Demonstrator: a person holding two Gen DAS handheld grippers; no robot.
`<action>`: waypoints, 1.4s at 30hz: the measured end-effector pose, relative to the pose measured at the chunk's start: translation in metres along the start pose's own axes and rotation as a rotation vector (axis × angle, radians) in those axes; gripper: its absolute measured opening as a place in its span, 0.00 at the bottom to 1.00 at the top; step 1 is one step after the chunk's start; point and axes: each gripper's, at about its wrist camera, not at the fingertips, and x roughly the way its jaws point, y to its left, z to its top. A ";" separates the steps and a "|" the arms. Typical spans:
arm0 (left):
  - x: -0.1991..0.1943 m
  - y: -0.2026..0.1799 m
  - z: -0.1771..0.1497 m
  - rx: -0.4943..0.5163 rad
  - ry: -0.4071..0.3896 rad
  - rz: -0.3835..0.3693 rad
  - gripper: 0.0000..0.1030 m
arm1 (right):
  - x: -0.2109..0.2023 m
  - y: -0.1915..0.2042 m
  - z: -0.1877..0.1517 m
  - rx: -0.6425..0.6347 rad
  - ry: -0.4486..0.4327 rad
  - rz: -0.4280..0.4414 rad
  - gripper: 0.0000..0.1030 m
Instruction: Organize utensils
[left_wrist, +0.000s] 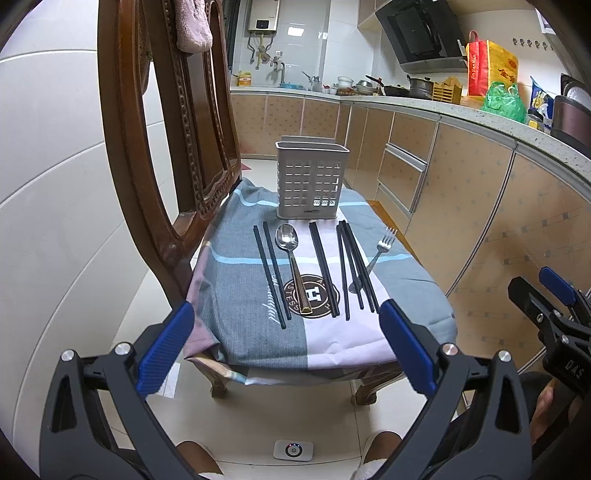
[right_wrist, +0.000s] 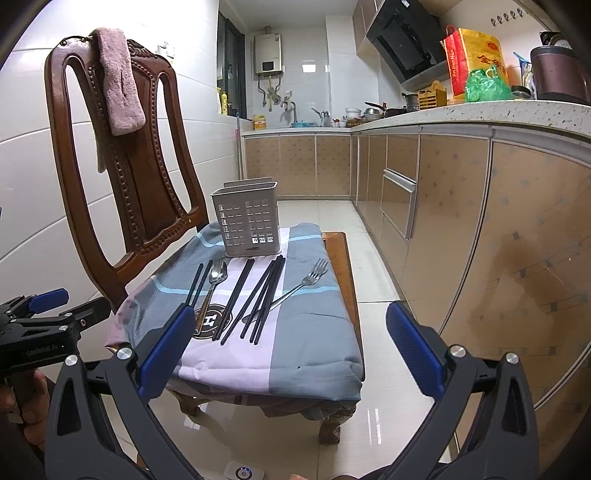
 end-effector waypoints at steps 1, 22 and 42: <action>0.001 0.000 0.000 0.001 0.001 -0.001 0.96 | 0.000 -0.001 0.000 0.002 0.001 0.005 0.98; 0.140 0.014 0.095 0.084 0.094 -0.239 0.92 | 0.141 -0.100 0.049 0.315 0.195 0.379 0.89; 0.305 0.023 0.105 0.086 0.241 -0.344 0.54 | 0.287 -0.146 0.026 0.218 0.381 0.409 0.58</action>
